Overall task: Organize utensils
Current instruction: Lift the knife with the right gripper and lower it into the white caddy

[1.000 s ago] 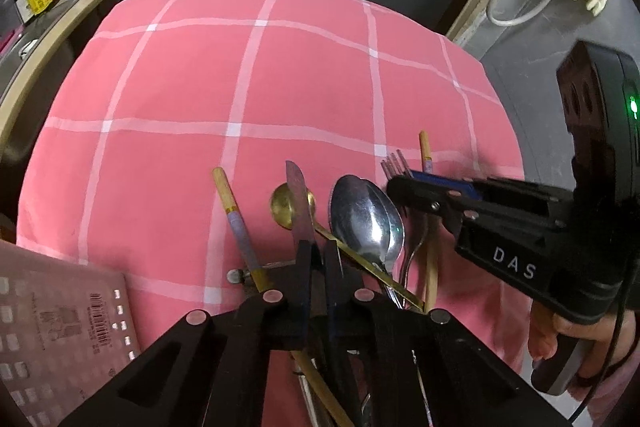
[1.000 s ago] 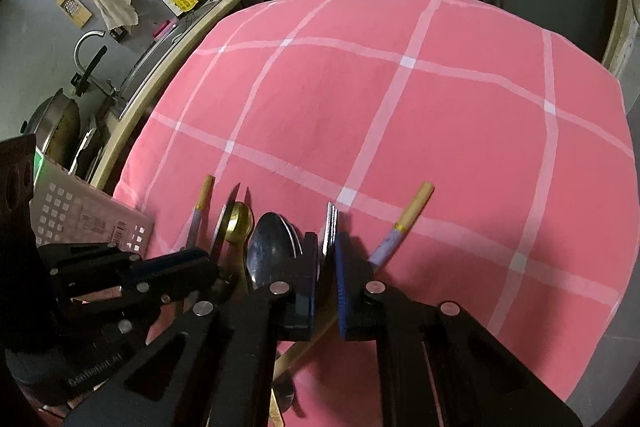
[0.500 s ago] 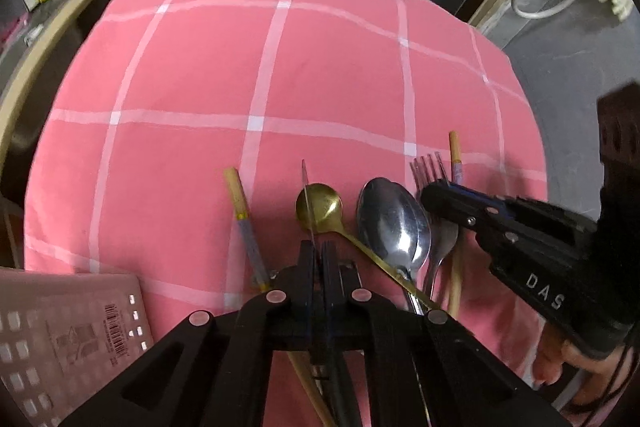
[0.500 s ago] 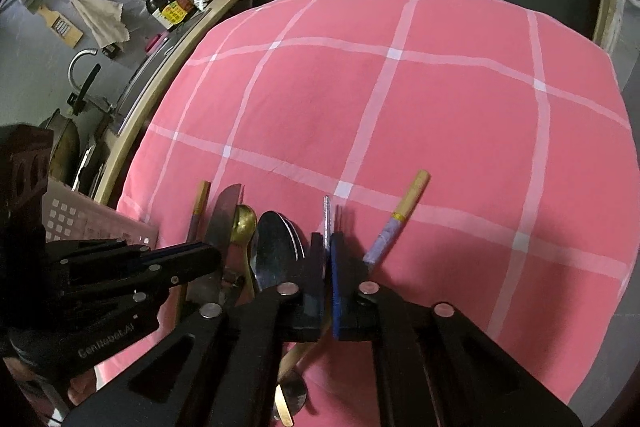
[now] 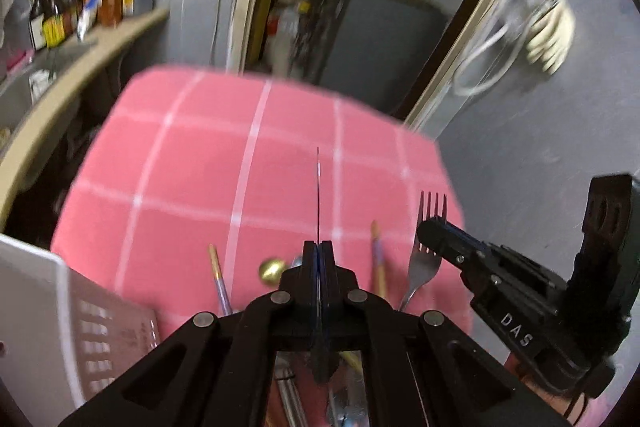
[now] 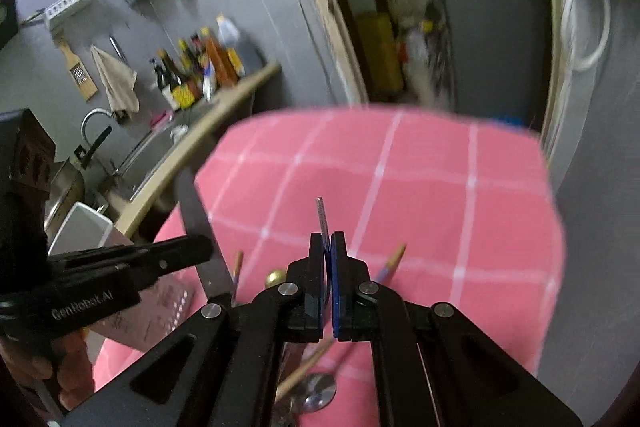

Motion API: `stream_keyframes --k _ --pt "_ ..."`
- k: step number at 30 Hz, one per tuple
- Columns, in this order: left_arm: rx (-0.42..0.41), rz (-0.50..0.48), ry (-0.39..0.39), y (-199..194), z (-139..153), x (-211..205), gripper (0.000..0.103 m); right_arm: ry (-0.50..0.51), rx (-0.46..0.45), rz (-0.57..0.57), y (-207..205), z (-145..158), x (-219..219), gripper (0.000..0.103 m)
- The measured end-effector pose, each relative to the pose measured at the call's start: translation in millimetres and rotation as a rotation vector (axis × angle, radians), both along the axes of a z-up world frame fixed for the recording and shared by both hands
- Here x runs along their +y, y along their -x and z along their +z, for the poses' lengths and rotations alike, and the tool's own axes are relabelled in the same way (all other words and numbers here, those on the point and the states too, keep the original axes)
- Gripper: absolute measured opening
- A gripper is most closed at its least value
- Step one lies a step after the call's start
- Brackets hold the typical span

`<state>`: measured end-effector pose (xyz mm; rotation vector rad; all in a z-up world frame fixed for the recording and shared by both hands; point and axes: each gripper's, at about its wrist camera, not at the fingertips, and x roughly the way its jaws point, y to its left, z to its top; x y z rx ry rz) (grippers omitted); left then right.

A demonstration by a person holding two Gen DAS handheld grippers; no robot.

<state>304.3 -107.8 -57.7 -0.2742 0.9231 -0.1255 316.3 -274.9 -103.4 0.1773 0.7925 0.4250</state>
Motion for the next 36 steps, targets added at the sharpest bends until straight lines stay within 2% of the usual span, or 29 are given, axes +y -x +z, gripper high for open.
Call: stream_keyframes --k 7,12,18,24,27,31,36 --pt "-0.24 0.016 0.023 30.2 62.4 33.0 0.002 0.042 -0.245 -0.088 26.0 76.3 8.4 0.002" --pt "-0.343 0.055 0.002 53.8 97.8 65.8 0.002 0.025 -0.362 -0.115 49.4 120.8 28.9 0.002" --pt "-0.44 0.13 -0.036 81.0 127.0 117.6 0.002 0.027 -0.504 -0.08 75.8 159.8 86.0 0.002" --pt "-0.483 0.159 -0.06 105.2 135.1 156.2 0.002 0.051 -0.59 -0.022 93.4 175.6 147.8 0.002" --pt "-0.478 0.138 -0.095 111.7 128.3 161.6 0.002 0.098 -0.61 0.012 104.4 168.5 171.2 0.002" --pt "-0.445 0.095 -0.099 114.0 110.9 164.8 0.002 0.159 -0.592 0.054 108.1 153.6 193.5 0.002" --pt "-0.399 0.06 -0.076 111.5 87.8 164.8 0.002 0.197 -0.512 0.101 108.6 127.7 205.3 0.002"
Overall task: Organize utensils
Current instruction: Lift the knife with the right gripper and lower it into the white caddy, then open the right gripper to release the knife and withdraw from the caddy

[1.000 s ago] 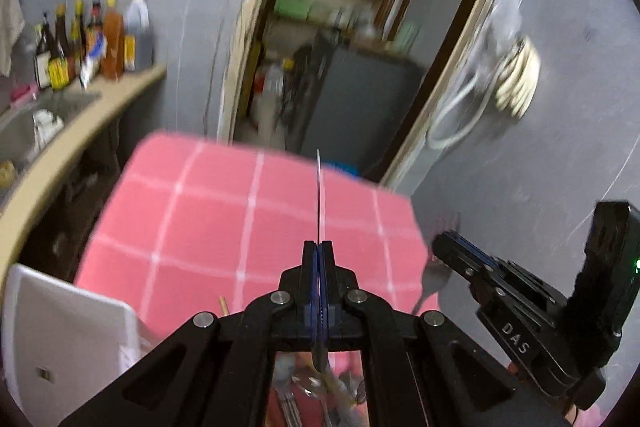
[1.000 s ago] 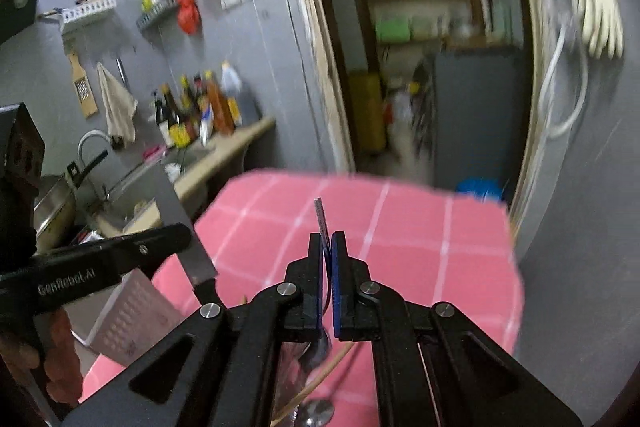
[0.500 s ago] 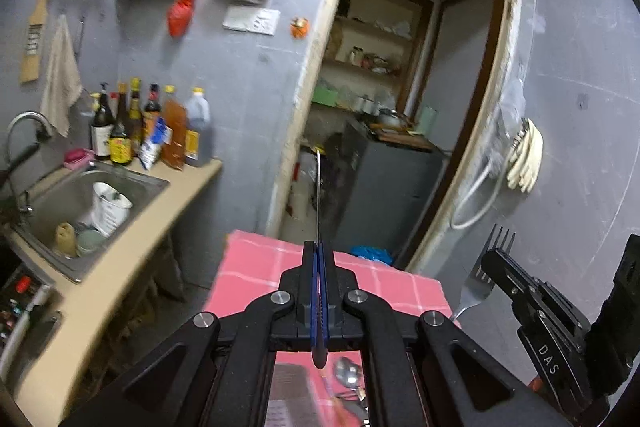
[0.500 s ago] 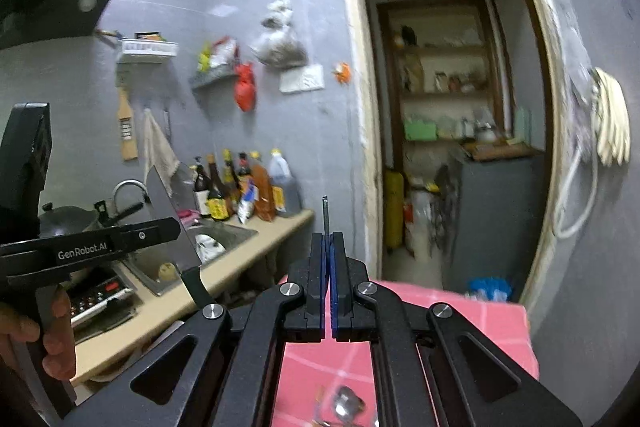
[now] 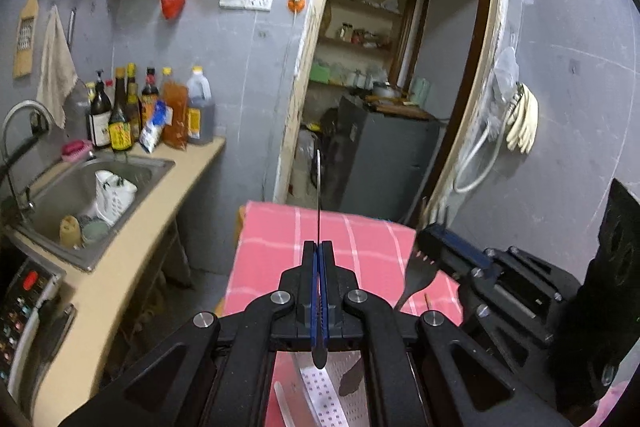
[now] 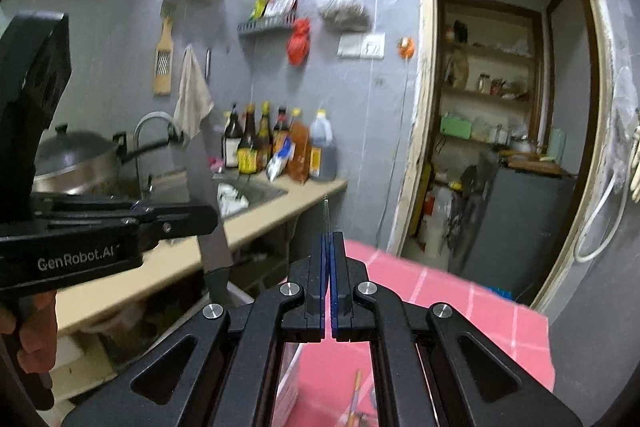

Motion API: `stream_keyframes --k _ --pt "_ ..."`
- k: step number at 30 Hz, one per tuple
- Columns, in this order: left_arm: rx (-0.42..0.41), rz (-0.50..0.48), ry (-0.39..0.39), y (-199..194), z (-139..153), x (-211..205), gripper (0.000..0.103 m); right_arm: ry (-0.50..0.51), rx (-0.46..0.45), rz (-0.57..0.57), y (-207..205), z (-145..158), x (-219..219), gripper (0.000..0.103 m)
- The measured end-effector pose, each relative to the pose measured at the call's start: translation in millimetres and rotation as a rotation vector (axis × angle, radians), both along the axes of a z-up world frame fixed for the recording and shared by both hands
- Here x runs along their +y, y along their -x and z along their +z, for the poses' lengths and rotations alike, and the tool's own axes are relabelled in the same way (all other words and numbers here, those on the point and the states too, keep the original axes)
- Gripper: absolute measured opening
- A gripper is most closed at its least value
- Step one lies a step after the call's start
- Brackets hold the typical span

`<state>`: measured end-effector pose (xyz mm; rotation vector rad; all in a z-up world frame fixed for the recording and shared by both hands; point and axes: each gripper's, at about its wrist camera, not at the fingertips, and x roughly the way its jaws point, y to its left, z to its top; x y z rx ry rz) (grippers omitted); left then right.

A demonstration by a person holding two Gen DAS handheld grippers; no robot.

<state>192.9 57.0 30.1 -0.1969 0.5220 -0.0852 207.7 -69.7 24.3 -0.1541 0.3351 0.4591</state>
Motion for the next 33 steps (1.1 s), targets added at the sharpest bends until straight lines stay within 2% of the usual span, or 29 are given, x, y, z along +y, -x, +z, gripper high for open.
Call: stream_keyframes --k 8,15,26,28,30,31,33 --pt "0.072 -0.03 0.049 -5.0 -26.0 4.7 0.002 -0.015 0.146 0.018 -10.5 -35.4 -10.3 0.002" --pt "0.128 -0.041 0.032 -5.1 -34.8 4.1 0.002 -0.043 0.234 0.035 -15.1 -51.4 -16.9 0.005" --pt "0.157 -0.046 0.054 0.4 -37.9 5.3 0.003 -0.077 0.273 0.055 -13.5 -48.2 -26.4 0.009" --pt "0.155 -0.049 0.058 2.6 -37.6 4.2 0.005 -0.093 0.268 0.053 -12.9 -45.3 -29.6 0.021" --pt "0.146 -0.053 0.061 4.5 -36.5 3.2 0.011 -0.115 0.26 0.053 -11.5 -41.3 -33.3 0.027" --pt "0.14 -0.053 0.061 5.7 -35.6 3.0 0.013 -0.124 0.256 0.052 -10.8 -39.0 -35.2 0.027" --pt "0.132 -0.052 0.07 7.1 -34.1 3.4 0.025 -0.136 0.248 0.045 -11.2 -34.4 -38.9 0.027"
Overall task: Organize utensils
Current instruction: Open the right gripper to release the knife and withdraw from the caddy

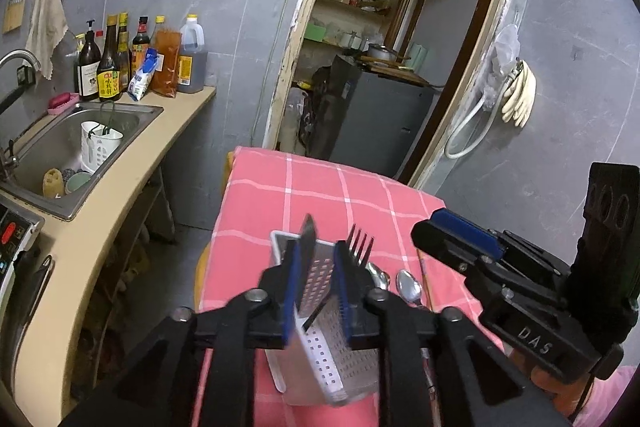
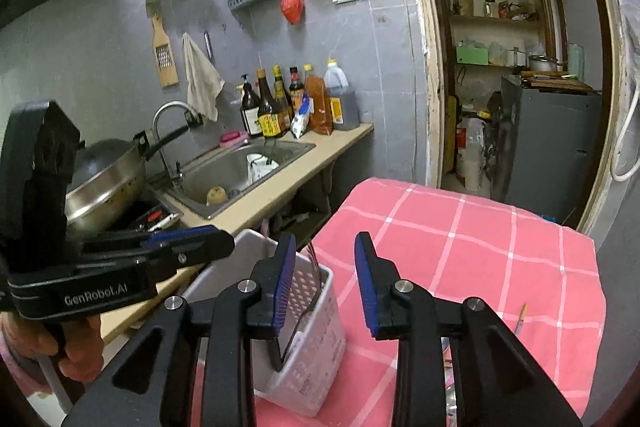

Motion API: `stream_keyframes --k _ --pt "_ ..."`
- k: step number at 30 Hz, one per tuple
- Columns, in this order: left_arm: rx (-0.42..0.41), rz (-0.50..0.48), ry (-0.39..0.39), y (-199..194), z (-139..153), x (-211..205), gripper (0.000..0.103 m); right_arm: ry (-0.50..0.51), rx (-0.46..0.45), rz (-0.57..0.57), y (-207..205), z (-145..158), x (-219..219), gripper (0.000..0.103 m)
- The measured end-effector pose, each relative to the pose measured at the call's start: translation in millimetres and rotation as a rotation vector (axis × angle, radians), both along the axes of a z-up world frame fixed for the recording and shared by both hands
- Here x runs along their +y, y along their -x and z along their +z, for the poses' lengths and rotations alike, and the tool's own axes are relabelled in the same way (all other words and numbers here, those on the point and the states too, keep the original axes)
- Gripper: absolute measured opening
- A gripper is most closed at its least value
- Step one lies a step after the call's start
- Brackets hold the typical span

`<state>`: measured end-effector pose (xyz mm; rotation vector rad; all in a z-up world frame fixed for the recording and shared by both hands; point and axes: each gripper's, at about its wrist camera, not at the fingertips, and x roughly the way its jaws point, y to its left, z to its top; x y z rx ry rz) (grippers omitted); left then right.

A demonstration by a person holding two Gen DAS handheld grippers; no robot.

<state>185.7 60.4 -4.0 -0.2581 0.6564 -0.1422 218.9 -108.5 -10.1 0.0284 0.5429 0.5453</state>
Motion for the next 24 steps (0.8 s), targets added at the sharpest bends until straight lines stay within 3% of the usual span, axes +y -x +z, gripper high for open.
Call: stream_keyframes --k 2,3,8,12,18,24 --pt "-0.02 0.008 0.012 3.1 3.1 0.5 0.036 -0.015 -0.009 -0.021 1.9 4.0 -5.5 0.03" --pt "-0.029 0.013 0.014 3.9 4.2 1.1 0.046 -0.024 -0.015 -0.036 2.9 6.5 -9.0 0.036" --pt "-0.098 0.048 0.018 11.7 15.9 -1.4 0.074 -0.066 -0.051 -0.129 11.5 17.6 -34.1 0.061" --pt "-0.157 0.073 0.023 15.8 26.5 -12.3 0.099 -0.093 -0.084 -0.214 20.7 24.8 -65.7 0.096" --pt "-0.194 0.057 0.016 10.8 33.0 -38.2 0.103 -0.06 -0.094 -0.311 26.8 28.0 -113.0 0.1" --pt "-0.202 -0.014 0.009 1.5 35.6 -76.5 0.103 -0.016 -0.024 -0.335 25.1 15.6 -161.1 0.1"
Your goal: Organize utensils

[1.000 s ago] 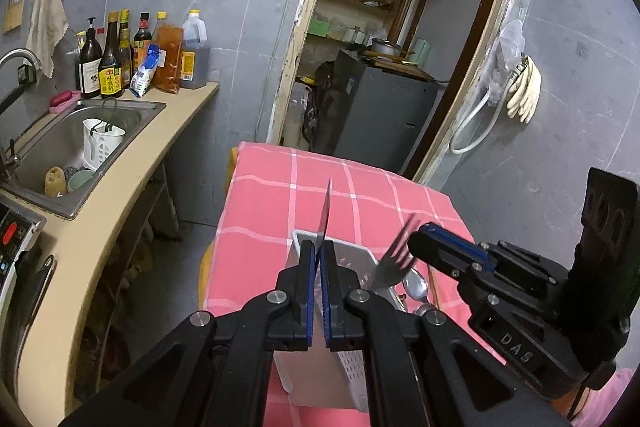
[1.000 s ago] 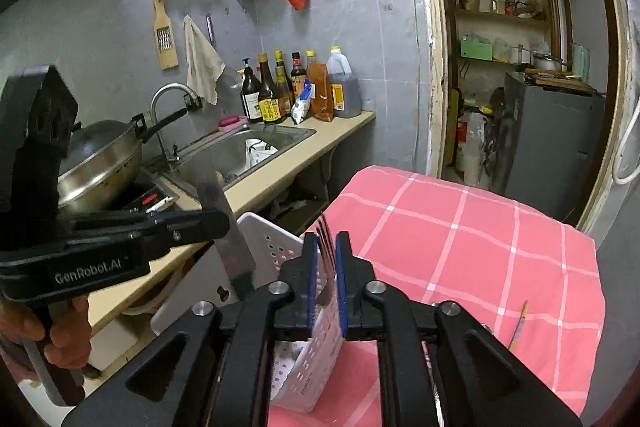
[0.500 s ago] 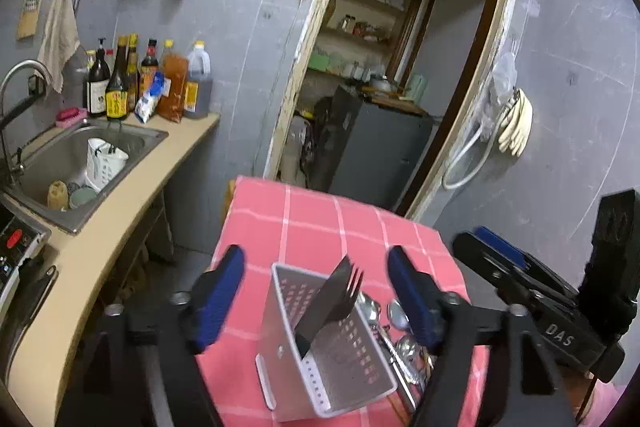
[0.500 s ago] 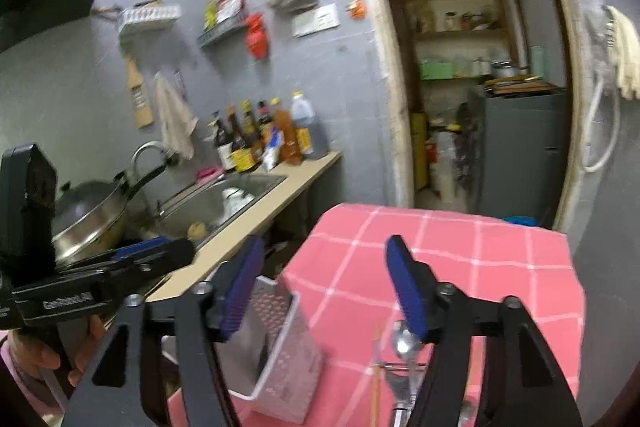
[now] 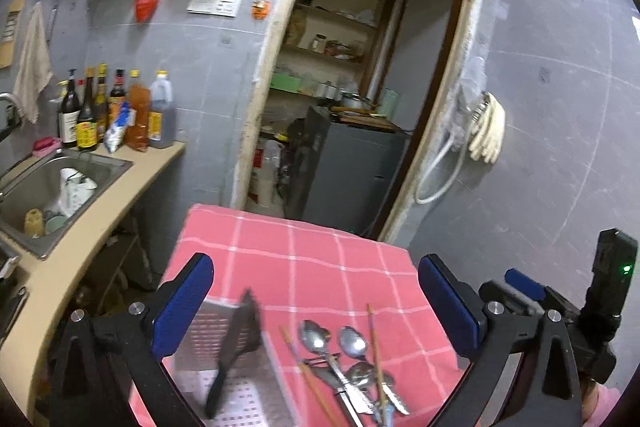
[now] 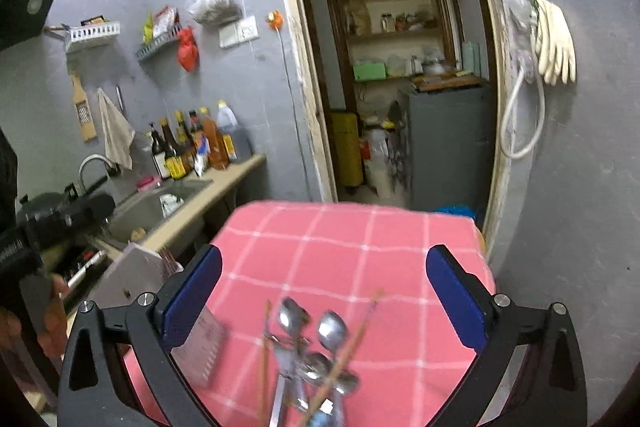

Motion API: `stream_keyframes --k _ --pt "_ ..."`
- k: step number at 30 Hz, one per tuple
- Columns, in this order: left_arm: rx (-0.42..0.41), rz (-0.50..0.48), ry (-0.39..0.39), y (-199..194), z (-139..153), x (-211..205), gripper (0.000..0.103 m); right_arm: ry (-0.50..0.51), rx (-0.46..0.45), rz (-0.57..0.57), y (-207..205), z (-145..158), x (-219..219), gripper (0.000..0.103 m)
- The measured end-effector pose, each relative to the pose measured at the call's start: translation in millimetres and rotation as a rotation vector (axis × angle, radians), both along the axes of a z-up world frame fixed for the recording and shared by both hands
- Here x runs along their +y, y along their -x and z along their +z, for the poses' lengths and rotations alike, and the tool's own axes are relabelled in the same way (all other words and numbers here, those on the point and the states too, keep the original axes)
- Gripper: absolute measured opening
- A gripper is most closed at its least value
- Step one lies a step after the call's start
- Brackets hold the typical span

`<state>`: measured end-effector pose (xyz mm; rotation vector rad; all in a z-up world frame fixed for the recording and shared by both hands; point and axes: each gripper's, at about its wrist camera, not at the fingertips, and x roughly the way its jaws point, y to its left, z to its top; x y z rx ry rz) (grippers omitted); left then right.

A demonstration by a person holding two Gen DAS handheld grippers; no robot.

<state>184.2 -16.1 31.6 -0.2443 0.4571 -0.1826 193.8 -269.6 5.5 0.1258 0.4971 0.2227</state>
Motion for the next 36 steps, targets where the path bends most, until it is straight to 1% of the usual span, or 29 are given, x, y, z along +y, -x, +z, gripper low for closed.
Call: stream_keyframes --k 4,7,14,16,17,19,20,22,24,27,31,35,36 --pt "0.033 -0.049 -0.009 -13.5 -5.2 -28.5 0.103 -0.01 0.072 0.005 -7.8 -18.0 -31.5 0.1" --pt "0.072 -0.065 -0.014 -26.9 -14.1 -48.0 0.103 -0.026 0.123 0.004 -15.9 -34.1 -54.1 0.1" --pt "0.2 -0.05 -0.022 -64.1 -47.7 -83.2 0.103 -0.074 0.228 0.019 -46.1 -79.3 -86.8 0.1" --pt "0.237 -0.05 -0.027 -74.1 -58.2 -90.2 0.102 -0.083 0.251 0.038 -55.2 -91.2 -91.1 0.098" --pt "0.253 -0.046 -0.03 -78.2 -63.6 -92.9 0.101 -0.087 0.265 0.05 -60.8 -98.1 -92.5 0.097" --pt "0.282 -0.044 -0.036 -85.6 -74.1 -97.8 0.097 -0.095 0.286 0.074 -69.2 -109.7 -93.3 0.089" --pt "0.299 -0.042 -0.038 -89.1 -79.5 -99.1 0.093 -0.1 0.296 0.085 -73.6 -115.6 -93.3 0.087" --pt "0.35 -0.035 -0.038 -98.2 -92.4 -101.3 0.085 -0.121 0.323 0.114 -84.9 -129.3 -92.9 0.073" --pt "0.398 -0.024 -0.031 -105.6 -104.9 -100.0 0.077 -0.141 0.34 0.138 -91.7 -138.5 -92.1 0.065" --pt "0.464 0.0 -0.013 -114.5 -123.3 -95.3 0.069 -0.16 0.359 0.187 -105.1 -151.1 -83.4 0.055" --pt "0.536 0.03 0.016 -122.3 -145.4 -89.0 0.064 -0.169 0.383 0.272 -122.6 -164.6 -64.2 0.043" --pt "0.576 0.045 0.023 -127.6 -160.2 -86.9 0.062 -0.155 0.406 0.358 -138.8 -175.0 -38.9 0.039" --pt "0.583 0.047 0.026 -129.9 -162.8 -85.9 0.062 -0.149 0.418 0.384 -143.4 -179.6 -28.9 0.036"
